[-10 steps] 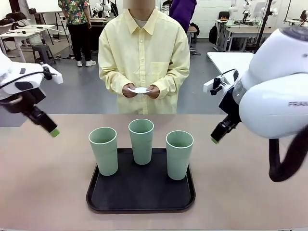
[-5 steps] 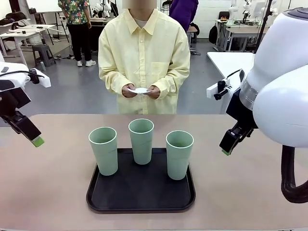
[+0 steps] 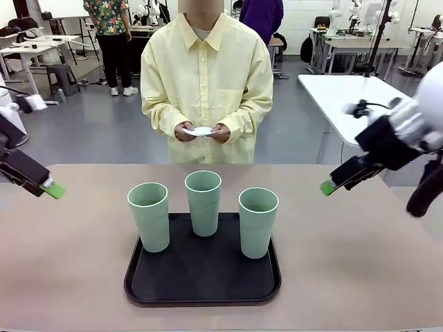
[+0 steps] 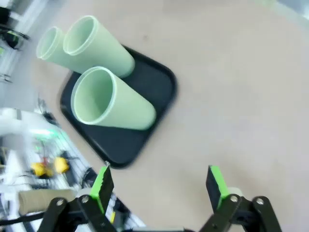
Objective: Place coasters on the table and set cups on them.
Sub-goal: Pick up one Reusable plastic cup and place it on a coaster set by the human.
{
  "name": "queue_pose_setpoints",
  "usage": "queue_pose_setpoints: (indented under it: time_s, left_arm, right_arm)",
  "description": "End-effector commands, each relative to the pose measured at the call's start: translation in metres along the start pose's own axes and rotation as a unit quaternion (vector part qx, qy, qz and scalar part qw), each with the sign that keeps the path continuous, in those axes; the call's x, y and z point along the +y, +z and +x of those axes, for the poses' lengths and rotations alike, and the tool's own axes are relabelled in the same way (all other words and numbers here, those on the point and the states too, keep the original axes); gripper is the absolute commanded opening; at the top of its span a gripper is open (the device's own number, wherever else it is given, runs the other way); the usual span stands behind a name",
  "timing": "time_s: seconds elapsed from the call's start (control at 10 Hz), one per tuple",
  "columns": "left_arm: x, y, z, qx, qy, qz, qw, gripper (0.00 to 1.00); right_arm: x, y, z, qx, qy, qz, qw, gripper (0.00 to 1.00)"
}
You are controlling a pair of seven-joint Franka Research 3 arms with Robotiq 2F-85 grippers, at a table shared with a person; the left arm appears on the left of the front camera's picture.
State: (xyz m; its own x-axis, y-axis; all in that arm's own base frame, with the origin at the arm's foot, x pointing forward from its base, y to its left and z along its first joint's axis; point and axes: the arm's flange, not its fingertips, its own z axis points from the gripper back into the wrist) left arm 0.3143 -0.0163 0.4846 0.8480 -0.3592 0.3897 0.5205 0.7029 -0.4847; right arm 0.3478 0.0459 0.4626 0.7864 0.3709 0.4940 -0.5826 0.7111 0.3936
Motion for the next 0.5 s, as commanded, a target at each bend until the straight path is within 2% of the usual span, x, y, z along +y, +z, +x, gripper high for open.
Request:
queue_pose_setpoints:
  time_s: [0.0, 0.2, 0.4]
  left_arm:
    - [0.028, 0.004, -0.003, -0.023, 0.097, -0.130, 0.987, 1.00]
    - [0.058, 0.012, -0.007, -0.010, 0.174, -0.125, 0.977, 1.00]
    - [0.085, 0.035, -0.011, -0.028, 0.214, -0.128, 0.968, 1.00]
  right_arm:
    - [-0.021, 0.004, -0.046, -0.070, -0.072, 0.215, 0.971, 1.00]
    - [-0.039, 0.012, -0.068, -0.044, -0.105, 0.247, 0.962, 1.00]
    - [-0.032, 0.034, -0.087, -0.041, -0.086, 0.239, 0.966, 1.00]
